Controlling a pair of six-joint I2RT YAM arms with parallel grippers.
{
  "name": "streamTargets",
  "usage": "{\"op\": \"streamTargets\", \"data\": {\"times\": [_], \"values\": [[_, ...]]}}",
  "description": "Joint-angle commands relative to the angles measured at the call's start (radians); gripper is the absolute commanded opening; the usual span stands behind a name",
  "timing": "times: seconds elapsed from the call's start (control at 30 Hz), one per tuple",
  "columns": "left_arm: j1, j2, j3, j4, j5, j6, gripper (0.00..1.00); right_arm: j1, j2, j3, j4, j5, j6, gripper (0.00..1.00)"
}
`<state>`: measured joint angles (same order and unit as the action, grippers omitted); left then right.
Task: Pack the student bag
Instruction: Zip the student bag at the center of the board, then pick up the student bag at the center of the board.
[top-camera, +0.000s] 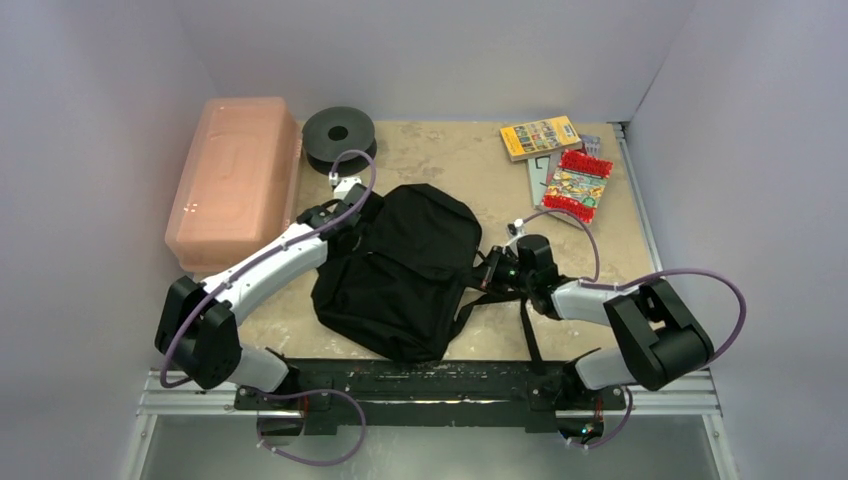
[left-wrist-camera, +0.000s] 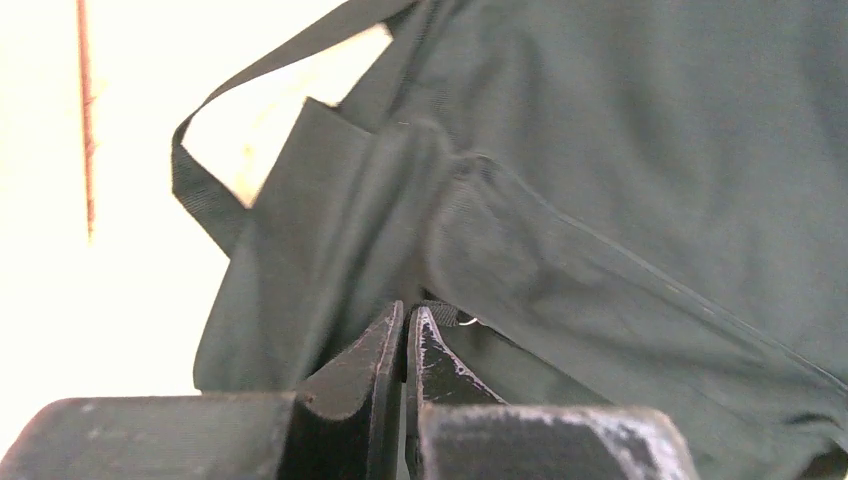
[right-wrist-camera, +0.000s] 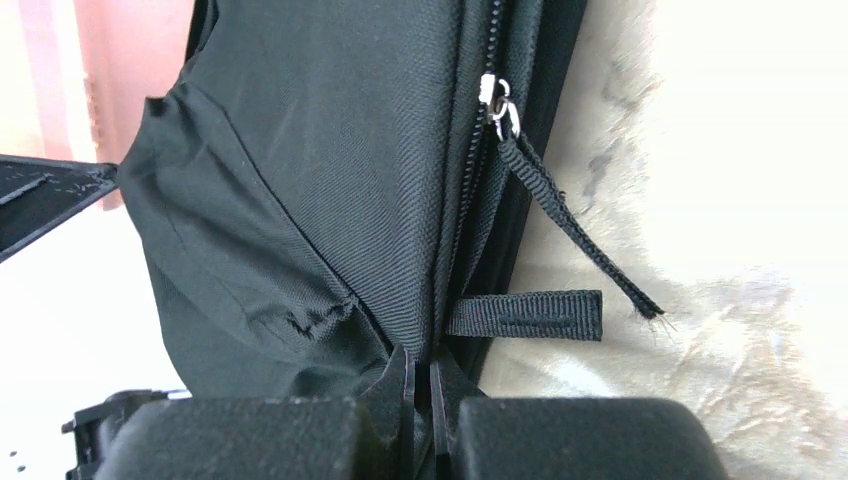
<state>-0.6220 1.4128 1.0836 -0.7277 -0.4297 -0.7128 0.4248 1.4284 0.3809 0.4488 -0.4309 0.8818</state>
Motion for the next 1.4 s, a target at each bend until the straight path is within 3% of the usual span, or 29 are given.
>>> {"op": "streamTargets", "data": {"times": [0.0,0.2,0.33,0.37,0.4,0.5,0.53,0.6,0.67,0.8,0.87,1.1,1.23,1.37], "values": [[0.087,0.03,0.052,-0.125,-0.185,0.044,0.0,-0.047,-0.052,-0.042,-0.111,0.193,-0.047,0.0],[0.091,0.081,0.089,-0.204,-0.279,-0.013,0.0,-0.047,-0.144,-0.06,-0.153,0.222,-0.052,0.0],[0.079,0.007,0.038,-0.084,-0.122,0.034,0.0,-0.046,-0.179,-0.054,-0.082,0.134,-0.152,0.0],[0.079,-0.014,0.039,-0.078,-0.068,0.036,0.0,-0.045,-0.197,-0.045,-0.102,0.125,-0.187,0.02],[0.079,-0.04,0.039,-0.068,-0.02,0.053,0.02,-0.044,-0.217,-0.026,-0.124,0.128,-0.228,0.12],[0.078,-0.145,0.003,-0.016,0.07,0.099,0.48,-0.044,-0.285,0.035,-0.267,0.139,-0.321,0.37],[0.078,-0.184,-0.013,-0.002,0.089,0.104,0.57,-0.044,-0.314,0.051,-0.307,0.146,-0.34,0.42],[0.078,-0.251,-0.043,0.029,0.158,0.118,0.67,-0.045,-0.357,0.087,-0.37,0.17,-0.372,0.55],[0.079,-0.304,-0.079,0.061,0.253,0.108,0.69,-0.047,-0.352,0.135,-0.386,0.158,-0.383,0.65],[0.073,-0.363,-0.185,0.193,0.553,0.034,0.76,-0.05,-0.219,0.309,-0.415,0.19,-0.435,0.76],[0.038,-0.362,-0.234,0.252,0.63,0.01,0.79,-0.051,-0.091,0.422,-0.454,0.191,-0.47,0.77],[-0.153,-0.263,-0.269,0.311,0.653,-0.017,0.79,-0.053,0.221,0.758,-0.609,0.297,-0.581,0.82],[-0.162,-0.155,-0.262,0.31,0.682,-0.016,0.79,-0.053,0.382,0.907,-0.699,0.234,-0.657,0.86],[-0.16,-0.028,-0.195,0.249,0.641,0.034,0.78,-0.056,0.427,0.908,-0.675,0.155,-0.64,0.82]]}}
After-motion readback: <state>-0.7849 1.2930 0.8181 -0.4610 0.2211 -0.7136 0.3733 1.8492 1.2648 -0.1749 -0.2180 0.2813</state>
